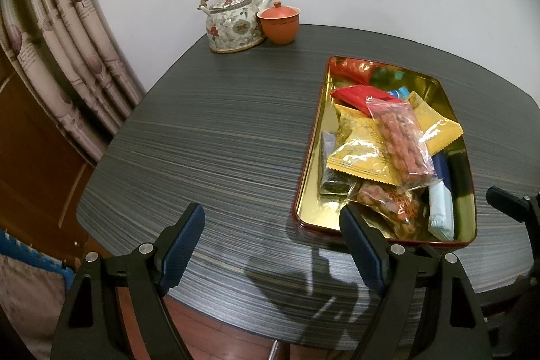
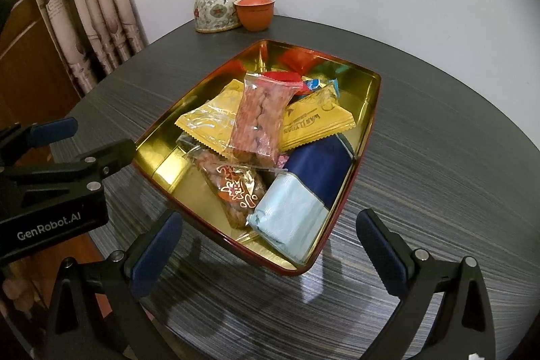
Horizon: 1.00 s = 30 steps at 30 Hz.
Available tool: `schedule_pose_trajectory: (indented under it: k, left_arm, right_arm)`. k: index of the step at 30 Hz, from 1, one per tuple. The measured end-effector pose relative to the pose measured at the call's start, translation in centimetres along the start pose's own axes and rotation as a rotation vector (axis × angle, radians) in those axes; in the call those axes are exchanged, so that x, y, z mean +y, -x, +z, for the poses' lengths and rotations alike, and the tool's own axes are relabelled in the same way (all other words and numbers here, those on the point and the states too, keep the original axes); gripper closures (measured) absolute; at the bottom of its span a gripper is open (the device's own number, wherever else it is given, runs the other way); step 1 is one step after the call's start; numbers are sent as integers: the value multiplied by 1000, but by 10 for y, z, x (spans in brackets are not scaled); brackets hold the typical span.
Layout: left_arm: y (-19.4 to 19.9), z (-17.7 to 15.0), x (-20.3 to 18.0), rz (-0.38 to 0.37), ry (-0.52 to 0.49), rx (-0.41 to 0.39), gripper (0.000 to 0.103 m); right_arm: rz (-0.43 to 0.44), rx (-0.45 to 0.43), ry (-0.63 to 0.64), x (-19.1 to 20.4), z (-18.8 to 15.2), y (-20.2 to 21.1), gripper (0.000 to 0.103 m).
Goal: Organize snacks
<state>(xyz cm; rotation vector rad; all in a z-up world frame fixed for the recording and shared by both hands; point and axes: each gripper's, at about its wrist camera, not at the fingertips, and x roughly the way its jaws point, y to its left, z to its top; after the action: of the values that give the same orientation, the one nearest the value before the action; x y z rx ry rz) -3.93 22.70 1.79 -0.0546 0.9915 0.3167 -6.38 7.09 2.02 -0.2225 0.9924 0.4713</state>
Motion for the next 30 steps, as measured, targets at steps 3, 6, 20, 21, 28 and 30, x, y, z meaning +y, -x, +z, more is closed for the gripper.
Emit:
schedule_pose_trajectory:
  k: [3,6,20,21,28,30]
  left_arm:
    - [0,0,0,1,0,1,21]
    - [0,0,1,0,1,1,21]
    - [-1,-2,0,-2,3,11,21]
    - [-1,-2,-1,-2,0,13,21]
    - [-2,-2,-1,2,-3,13,21]
    - [-2,-2,-1,4,-1,13,21]
  right_arm:
    - [-1,-1,4,1,0,0,1]
    - [1,3,5,1,-1,-1,1]
    - [3,7,11,3,-3,-2,1]
    - [3,8,12,3,-4,-2,1]
    - [6,11,11,4,-5,-3,1]
    - [6,11,12,4,-5,-3,1]
